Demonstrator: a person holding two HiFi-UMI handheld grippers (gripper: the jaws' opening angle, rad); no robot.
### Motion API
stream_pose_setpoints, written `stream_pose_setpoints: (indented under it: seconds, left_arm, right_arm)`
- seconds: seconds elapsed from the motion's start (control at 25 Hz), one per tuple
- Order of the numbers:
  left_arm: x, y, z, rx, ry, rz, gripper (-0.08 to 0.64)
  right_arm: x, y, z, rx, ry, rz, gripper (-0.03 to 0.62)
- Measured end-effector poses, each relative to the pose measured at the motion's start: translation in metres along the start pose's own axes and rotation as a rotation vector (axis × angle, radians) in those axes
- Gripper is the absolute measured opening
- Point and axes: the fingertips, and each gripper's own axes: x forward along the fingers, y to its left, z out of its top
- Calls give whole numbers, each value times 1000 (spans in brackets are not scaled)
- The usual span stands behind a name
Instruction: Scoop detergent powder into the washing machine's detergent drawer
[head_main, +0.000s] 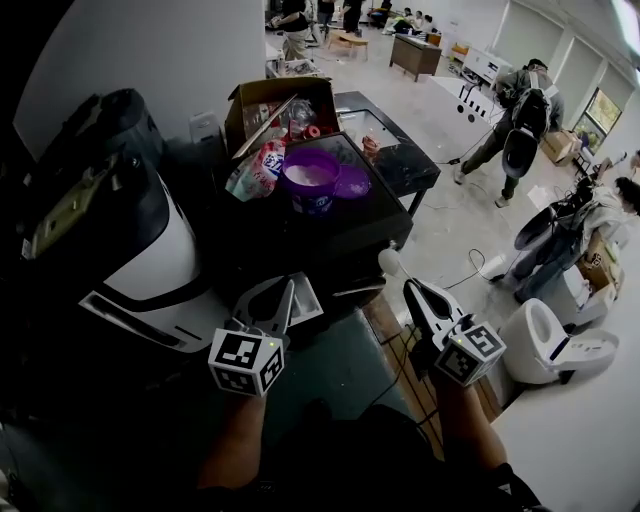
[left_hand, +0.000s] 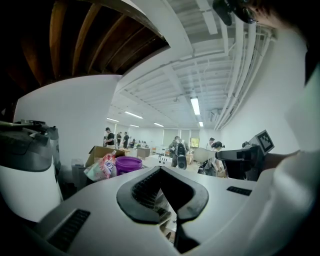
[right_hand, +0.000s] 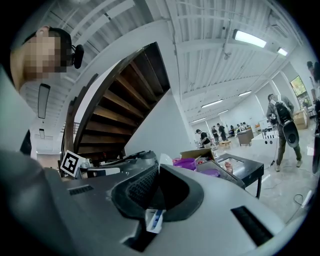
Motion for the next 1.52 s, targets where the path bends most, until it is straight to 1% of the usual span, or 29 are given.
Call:
stream_pose_setpoints:
  seconds: [0.2,0.4,0.6,0.8,0.96,1.16,1.36,1.52]
  left_arm:
    - [-5,6,-3,9,7,13,6]
    - [-1,3,-6,20,32,3,6]
    - [9,5,-8,16,47,13,6]
    - [27,11,-10,22,61,39,6]
    - [51,14,-10,15,73,68,6]
    - [96,17,-7,5,90,107,6]
    - [152,7,7,13,100,123,6]
    - [188,-1,19,23,101,152,6]
  right_arm:
    - [3,3,1,0,-17,11,20]
    - [5,-2,-2,25,-21,8,20]
    - [12,-13,-7,46,-20,18,20]
    - [28,-32,-10,68,-15,44,20]
    - [46,-56,-9,78,-2,71,20]
    - [71,-98,-5,101,12,118,20]
    - [92,-150,13,113,16,157,20]
    - [107,-185,25,122,22,195,20]
